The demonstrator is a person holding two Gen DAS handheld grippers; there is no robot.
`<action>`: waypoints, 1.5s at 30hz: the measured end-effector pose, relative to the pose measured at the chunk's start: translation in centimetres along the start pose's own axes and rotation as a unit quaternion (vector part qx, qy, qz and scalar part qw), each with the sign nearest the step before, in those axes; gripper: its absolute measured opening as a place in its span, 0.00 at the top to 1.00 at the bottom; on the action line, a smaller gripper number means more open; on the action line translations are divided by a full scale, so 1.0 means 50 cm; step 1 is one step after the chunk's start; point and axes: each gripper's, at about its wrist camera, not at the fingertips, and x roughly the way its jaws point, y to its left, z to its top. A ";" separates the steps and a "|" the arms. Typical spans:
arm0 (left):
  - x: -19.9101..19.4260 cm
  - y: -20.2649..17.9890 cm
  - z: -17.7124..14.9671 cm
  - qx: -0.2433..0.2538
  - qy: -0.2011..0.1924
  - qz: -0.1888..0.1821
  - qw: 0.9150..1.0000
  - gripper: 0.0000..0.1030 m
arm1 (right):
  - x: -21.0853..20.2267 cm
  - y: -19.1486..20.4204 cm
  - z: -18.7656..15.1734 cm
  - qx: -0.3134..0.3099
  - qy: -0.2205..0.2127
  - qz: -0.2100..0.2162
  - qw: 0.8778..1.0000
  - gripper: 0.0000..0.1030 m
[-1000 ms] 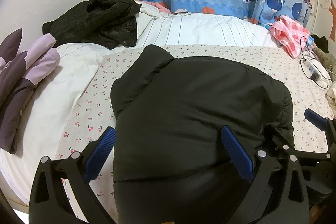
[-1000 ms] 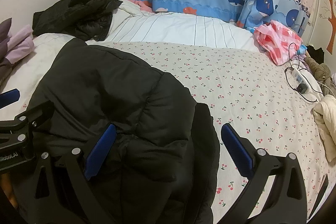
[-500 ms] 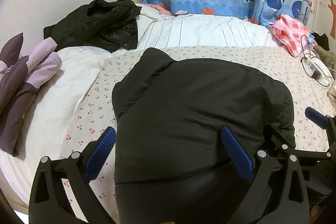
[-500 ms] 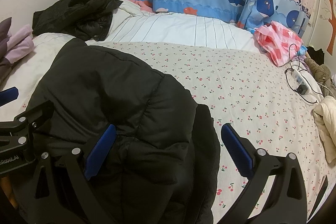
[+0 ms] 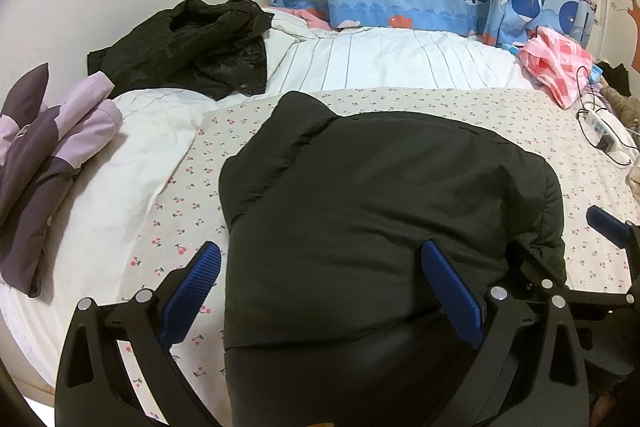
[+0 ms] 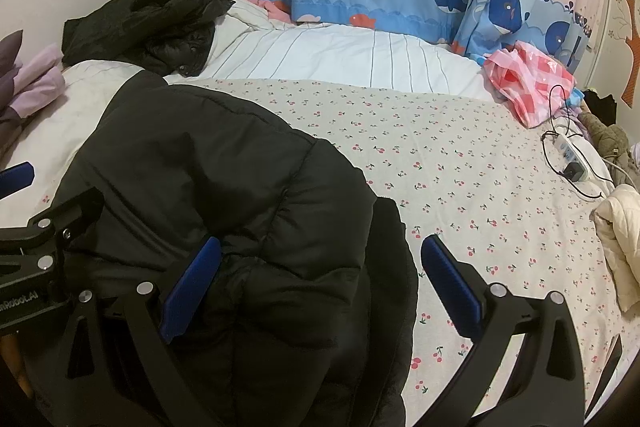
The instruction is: Fold large clothes
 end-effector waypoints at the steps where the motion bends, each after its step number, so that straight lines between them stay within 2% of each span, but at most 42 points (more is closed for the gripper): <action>1: -0.005 -0.001 -0.002 0.001 -0.001 0.003 1.000 0.07 | 0.001 -0.001 0.000 0.000 0.000 0.000 1.000 0.06; 29: -0.026 -0.018 -0.015 0.004 -0.006 0.001 1.000 0.07 | -0.024 0.001 -0.011 -0.004 -0.005 -0.006 1.000 0.06; 45: -0.025 -0.013 -0.028 -0.018 0.031 -0.025 0.999 0.07 | -0.053 0.006 -0.022 -0.010 -0.006 -0.012 1.000 0.06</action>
